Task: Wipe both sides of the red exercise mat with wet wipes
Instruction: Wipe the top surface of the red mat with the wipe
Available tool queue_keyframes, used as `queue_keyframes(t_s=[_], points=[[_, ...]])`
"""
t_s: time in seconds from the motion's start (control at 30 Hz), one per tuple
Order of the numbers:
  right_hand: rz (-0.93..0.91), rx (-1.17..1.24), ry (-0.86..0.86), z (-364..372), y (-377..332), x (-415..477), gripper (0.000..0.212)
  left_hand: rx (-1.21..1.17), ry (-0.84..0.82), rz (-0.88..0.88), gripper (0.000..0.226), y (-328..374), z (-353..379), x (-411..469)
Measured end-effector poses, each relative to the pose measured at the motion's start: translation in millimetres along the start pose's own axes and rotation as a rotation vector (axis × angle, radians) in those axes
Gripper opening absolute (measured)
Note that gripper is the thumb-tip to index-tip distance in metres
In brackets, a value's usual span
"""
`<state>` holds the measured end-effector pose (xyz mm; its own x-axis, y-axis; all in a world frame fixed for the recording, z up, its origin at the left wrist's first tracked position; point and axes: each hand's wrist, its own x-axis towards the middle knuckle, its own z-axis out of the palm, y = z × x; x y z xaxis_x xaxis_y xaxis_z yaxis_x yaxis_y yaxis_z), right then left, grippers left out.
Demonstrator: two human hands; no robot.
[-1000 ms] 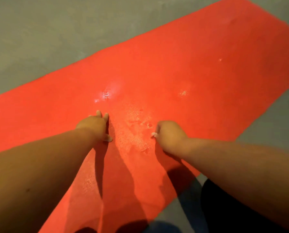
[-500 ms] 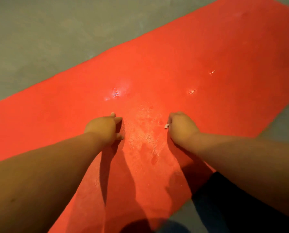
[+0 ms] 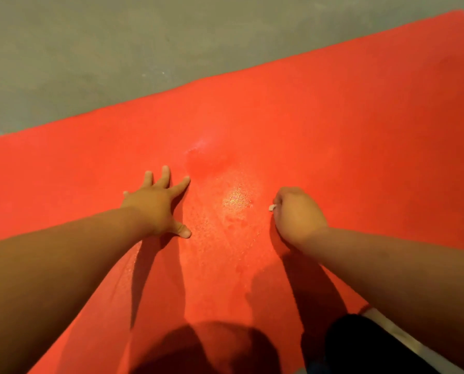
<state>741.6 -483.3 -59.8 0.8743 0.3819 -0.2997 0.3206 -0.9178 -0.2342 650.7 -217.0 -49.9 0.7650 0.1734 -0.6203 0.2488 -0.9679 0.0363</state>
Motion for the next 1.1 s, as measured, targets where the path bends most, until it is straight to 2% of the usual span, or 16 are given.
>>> queue_keyframes(t_s=[0.13, 0.2, 0.27, 0.33, 0.4, 0.43, 0.47, 0.53, 0.67, 0.7, 0.77, 0.87, 0.93, 1.0, 1.03, 1.1], points=[[-0.645, -0.008, -0.280, 23, -40, -42, 0.016, -0.028, 0.010, 0.021, 0.113, -9, -7, 3], [-0.801, -0.057, -0.369, 16, -34, -30, 0.015, -0.079, 0.038, -0.002, 0.114, -11, -3, 2], [-0.730, -0.070, -0.292, 0, -18, 9, 0.015, -0.149, 0.092, -0.125, 0.118, -11, 7, -2], [-0.500, -0.110, -0.139, -24, 6, 59, 0.015, -0.219, 0.116, -0.283, 0.116, -8, 20, -12], [-0.253, -0.133, -0.024, -44, 27, 99, 0.017, -0.247, 0.105, -0.302, 0.112, -10, 29, -22], [-0.197, -0.135, -0.001, -46, 27, 104, 0.017, -0.259, 0.083, -0.276, 0.112, -12, 30, -27], [-0.202, -0.127, -0.010, -40, 21, 98, 0.017, -0.272, 0.058, -0.247, 0.114, -16, 28, -31], [-0.346, -0.054, -0.081, -19, 0, 68, 0.016, -0.278, 0.028, -0.209, 0.118, -22, 22, -35], [-0.916, -0.091, -0.467, 9, -33, -17, 0.016, -0.201, -0.057, -0.236, 0.124, -14, 22, -39], [-0.956, -0.100, -0.481, 5, -28, -13, 0.018, -0.205, -0.074, -0.243, 0.127, -10, 21, -38], [-0.801, -0.092, -0.352, -10, -5, 22, 0.019, -0.225, -0.105, -0.267, 0.135, 0, 15, -37], [-0.380, -0.146, -0.089, -47, 57, 81, 0.012, -0.212, -0.136, -0.268, 0.141, 24, 17, -36], [-0.200, -0.138, 0.021, -61, 79, 87, 0.009, -0.193, -0.119, -0.295, 0.145, 37, 24, -36], [-0.234, -0.128, -0.024, -47, 70, 67, 0.010, -0.192, -0.103, -0.315, 0.146, 40, 26, -35], [-0.320, -0.110, -0.077, -37, 59, 50, 0.011, -0.191, -0.100, -0.315, 0.147, 39, 25, -35], [-0.613, -0.070, -0.239, -19, 37, 8, 0.013, -0.188, -0.101, -0.304, 0.147, 37, 24, -34]])
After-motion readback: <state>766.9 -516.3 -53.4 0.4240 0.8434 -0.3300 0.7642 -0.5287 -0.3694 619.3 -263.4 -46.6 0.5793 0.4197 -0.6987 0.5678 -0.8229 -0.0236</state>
